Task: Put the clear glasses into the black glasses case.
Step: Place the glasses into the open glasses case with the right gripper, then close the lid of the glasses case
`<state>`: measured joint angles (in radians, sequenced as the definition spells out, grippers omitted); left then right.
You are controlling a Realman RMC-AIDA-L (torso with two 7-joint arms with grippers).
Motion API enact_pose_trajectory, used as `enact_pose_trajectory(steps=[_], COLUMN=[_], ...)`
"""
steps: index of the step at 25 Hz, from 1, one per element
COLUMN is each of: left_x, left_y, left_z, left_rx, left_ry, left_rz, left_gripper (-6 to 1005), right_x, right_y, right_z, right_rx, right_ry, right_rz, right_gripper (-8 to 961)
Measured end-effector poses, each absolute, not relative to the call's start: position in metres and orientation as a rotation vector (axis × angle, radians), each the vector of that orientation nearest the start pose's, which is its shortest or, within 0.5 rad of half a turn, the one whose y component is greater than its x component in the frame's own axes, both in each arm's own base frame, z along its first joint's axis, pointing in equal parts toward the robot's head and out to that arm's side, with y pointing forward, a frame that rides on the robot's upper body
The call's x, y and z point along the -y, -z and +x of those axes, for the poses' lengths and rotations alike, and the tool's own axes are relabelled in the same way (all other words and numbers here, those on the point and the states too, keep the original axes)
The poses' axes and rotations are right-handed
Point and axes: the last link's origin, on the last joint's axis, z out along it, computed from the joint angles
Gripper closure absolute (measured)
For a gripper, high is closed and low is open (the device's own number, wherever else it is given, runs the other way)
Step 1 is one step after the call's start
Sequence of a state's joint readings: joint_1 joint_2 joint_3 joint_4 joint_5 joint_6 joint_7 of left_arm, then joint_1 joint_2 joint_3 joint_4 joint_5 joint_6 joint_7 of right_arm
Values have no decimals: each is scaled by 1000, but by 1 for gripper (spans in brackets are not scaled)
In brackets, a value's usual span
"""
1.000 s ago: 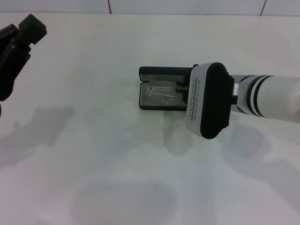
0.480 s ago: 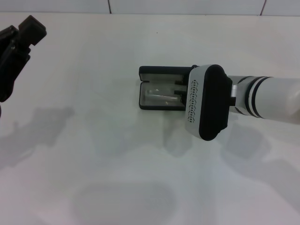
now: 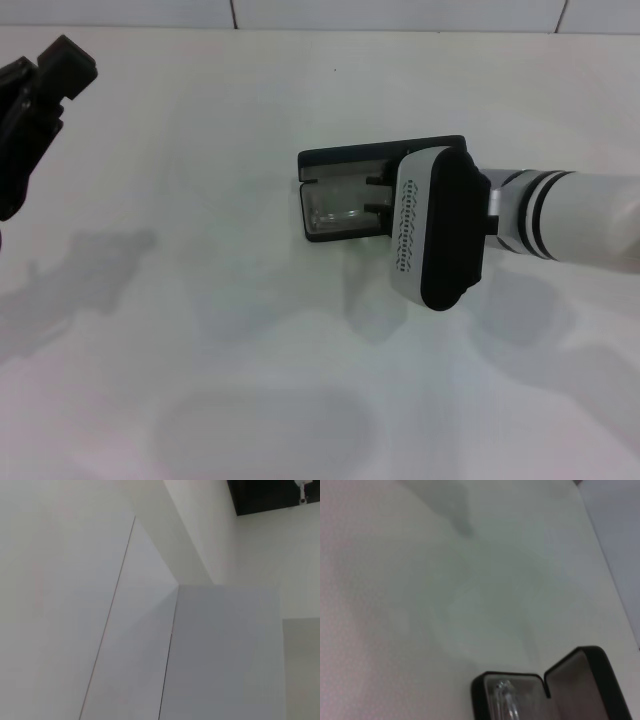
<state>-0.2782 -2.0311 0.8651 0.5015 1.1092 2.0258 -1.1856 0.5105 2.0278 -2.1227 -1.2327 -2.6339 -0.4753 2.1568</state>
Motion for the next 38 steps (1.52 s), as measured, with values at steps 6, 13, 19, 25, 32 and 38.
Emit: enact_pose_trajectory(steps=[6, 13, 19, 25, 32, 38], left_x=[-247, -246, -247, -263, -313, -349], left_y=[-73, -73, -74, -76, -62, -29], left_z=[-258, -258, -259, -249, -206, -171], left_rx=[293, 296, 294, 251, 225, 304], left_ry=[1707, 1704, 1695, 1663, 1587, 1354], left_rz=[-2183, -2187, -2196, -2287, -2478, -2672], left_gripper=[938, 938, 937, 937, 935, 898], right_x=[-345, -319, -296, -289, -262, -235], right_y=[113, 104, 72, 14, -85, -109], right_z=[143, 131, 123, 130, 189, 241], right_rx=[511, 457, 187, -210, -360, -462], right_ry=[256, 127, -99, -366, -813, -907], right_rz=[-2477, -2474, -2490, -2593, -2690, -2672], right_gripper=[714, 714, 713, 713, 713, 713])
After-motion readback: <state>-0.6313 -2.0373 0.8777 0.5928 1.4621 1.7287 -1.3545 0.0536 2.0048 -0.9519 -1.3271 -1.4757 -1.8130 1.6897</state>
